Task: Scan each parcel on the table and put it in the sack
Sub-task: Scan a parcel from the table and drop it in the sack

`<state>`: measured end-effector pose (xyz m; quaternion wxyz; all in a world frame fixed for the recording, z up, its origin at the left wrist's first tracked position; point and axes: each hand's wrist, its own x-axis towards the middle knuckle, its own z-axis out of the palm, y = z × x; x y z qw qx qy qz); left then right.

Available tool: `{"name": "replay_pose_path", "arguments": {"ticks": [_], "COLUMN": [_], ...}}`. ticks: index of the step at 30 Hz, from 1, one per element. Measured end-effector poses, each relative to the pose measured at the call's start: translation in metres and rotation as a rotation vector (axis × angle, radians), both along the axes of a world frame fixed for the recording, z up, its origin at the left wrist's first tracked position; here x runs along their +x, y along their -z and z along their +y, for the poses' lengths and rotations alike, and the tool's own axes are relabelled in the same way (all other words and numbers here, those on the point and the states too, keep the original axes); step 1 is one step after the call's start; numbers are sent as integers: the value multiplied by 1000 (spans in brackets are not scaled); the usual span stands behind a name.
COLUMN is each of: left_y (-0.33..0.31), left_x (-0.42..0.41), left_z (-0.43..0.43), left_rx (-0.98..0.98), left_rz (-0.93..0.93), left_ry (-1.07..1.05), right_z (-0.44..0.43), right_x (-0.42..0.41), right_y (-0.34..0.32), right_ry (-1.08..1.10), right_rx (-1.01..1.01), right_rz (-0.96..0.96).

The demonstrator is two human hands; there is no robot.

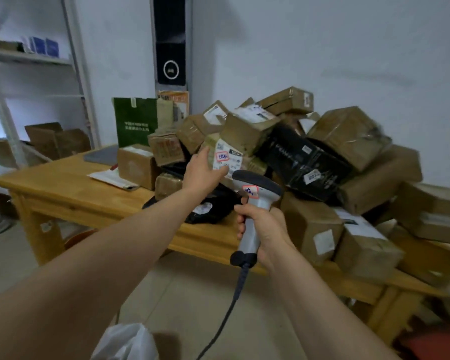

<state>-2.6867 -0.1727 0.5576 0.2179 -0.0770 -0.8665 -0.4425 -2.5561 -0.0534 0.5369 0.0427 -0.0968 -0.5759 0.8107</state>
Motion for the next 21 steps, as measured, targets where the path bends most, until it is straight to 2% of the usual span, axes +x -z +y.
{"name": "replay_pose_path", "arguments": {"ticks": [5,12,21], "left_y": [-55,-79,-86], "left_x": [-24,-65,-70], "left_z": [44,86,83], "left_rx": [-39,-128,7], "left_rz": [21,-38,-32], "left_ry": [-20,-122,-150], "right_z": [28,53,59], "right_x": [-5,-22,-35], "right_y": [-27,-32,-25], "right_ry": [62,41,22], "right_rx": [45,60,61], "right_rz": [93,102,84]}}
